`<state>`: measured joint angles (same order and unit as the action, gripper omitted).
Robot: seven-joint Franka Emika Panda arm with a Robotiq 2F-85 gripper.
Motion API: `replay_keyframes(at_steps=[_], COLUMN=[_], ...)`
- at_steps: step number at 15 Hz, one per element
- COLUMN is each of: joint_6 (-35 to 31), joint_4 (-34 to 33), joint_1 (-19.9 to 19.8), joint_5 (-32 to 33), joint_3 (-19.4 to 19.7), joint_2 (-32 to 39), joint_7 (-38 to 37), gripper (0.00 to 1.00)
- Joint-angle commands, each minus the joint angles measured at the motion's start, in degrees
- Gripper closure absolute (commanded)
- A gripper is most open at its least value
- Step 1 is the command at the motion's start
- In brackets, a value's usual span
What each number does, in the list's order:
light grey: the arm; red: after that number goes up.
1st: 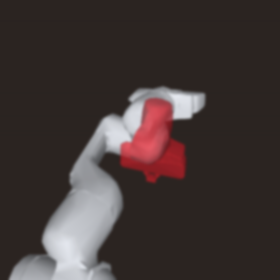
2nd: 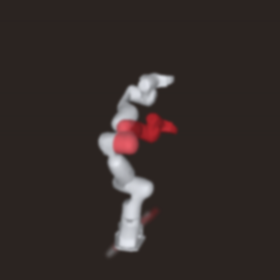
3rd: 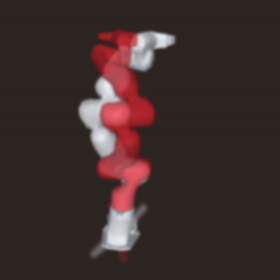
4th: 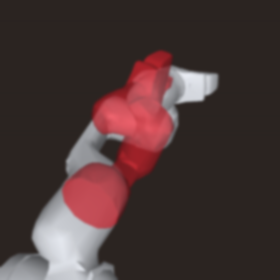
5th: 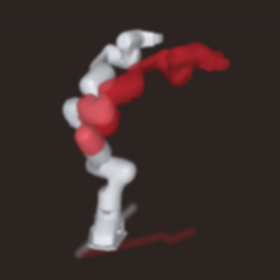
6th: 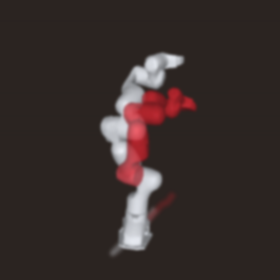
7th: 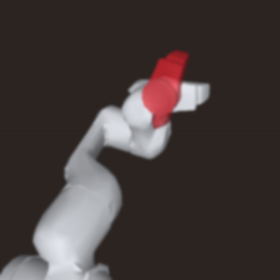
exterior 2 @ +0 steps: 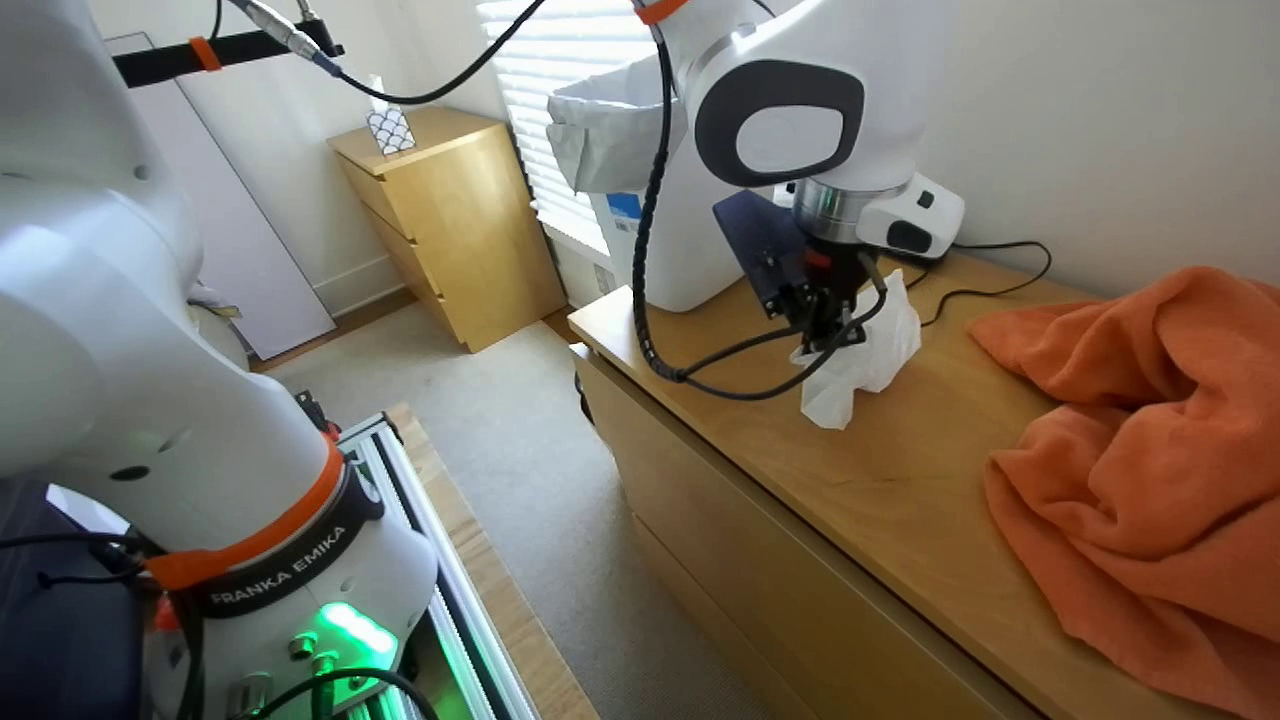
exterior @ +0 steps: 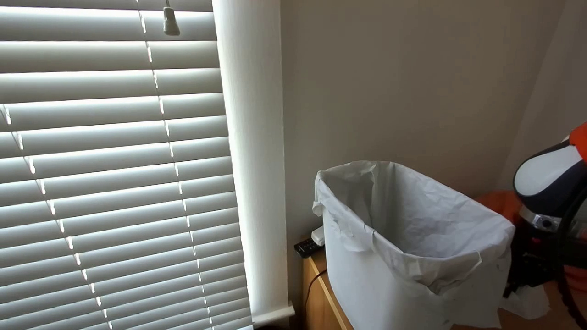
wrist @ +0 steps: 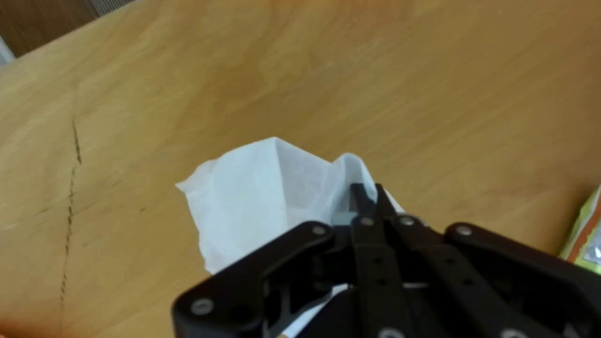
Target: Pick up the red dice and put it on the white serviette, fold the white serviette diagonally in half
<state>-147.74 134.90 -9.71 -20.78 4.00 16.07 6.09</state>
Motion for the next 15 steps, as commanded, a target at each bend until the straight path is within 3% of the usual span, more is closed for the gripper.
replay_keyframes(at_steps=[1, 9, 10, 12, 15], joint_6=[2.5, 5.4, 5.7, 6.2, 6.8], joint_4=[-0.9, -1.7, -1.9, -2.2, -2.0], joint_1=[-0.5, 0.1, 0.2, 0.1, -0.1], joint_5=[1.1, 5.0, 5.4, 5.6, 5.2], joint_3=[-0.6, -0.5, -0.3, -0.5, -0.7], joint_2=[2.4, 4.7, 4.7, 4.3, 3.0], joint_7=[0.4, -0.6, -1.1, -1.0, -0.5], gripper=[1.00, 0.99, 0.74, 0.68, 0.46])
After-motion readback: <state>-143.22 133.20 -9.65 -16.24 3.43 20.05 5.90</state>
